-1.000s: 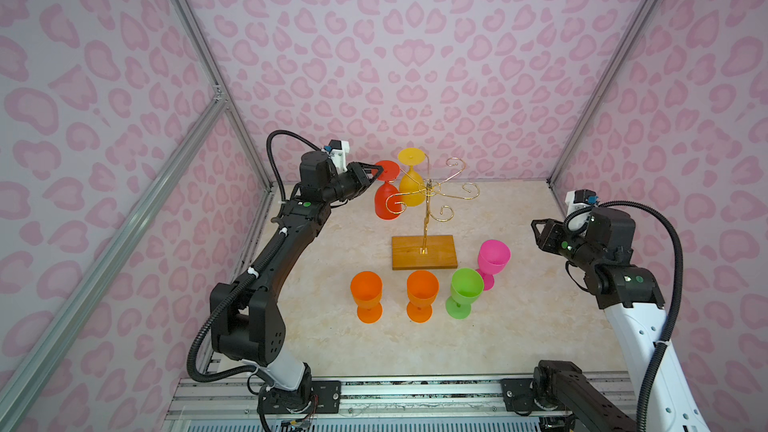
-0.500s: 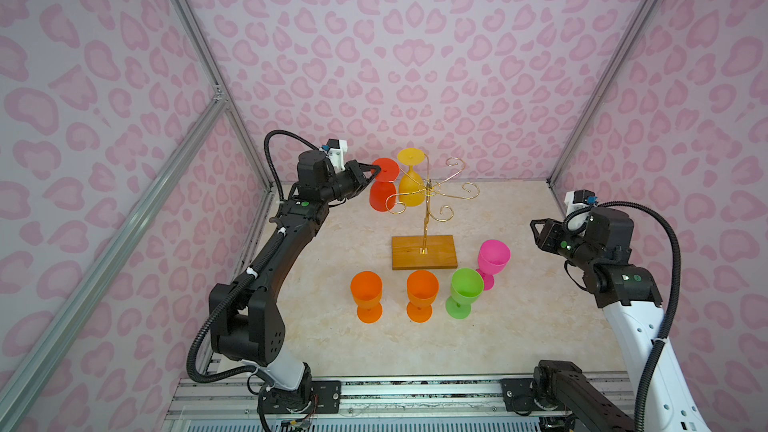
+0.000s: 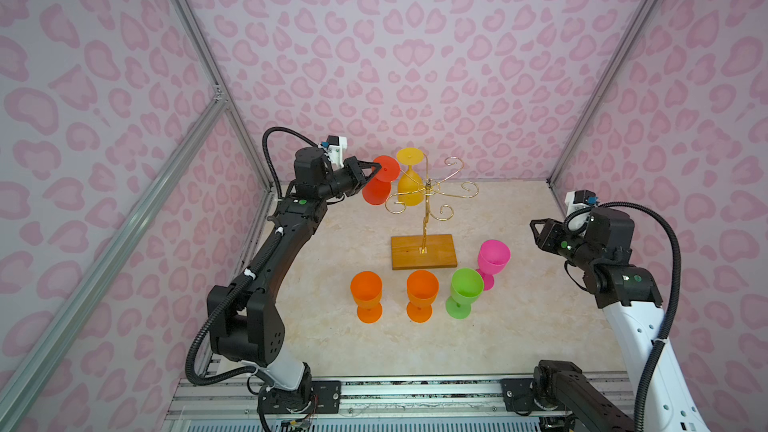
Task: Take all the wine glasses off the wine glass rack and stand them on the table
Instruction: 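Lift the red glass up and off its hook with the left gripper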
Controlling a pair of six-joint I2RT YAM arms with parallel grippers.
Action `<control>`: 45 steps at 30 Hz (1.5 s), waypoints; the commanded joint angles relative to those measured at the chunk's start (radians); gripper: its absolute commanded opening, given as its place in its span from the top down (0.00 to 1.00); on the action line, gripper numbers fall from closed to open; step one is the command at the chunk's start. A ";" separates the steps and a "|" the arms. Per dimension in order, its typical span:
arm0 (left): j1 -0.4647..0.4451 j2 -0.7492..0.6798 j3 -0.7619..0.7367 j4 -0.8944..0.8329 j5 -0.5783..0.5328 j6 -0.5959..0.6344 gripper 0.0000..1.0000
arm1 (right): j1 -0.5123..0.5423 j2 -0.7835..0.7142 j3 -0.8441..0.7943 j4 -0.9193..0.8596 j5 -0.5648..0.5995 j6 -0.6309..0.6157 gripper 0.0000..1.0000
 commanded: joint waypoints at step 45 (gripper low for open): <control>-0.053 0.016 -0.023 0.172 0.124 -0.085 0.98 | -0.006 0.018 -0.017 0.055 -0.049 0.033 0.60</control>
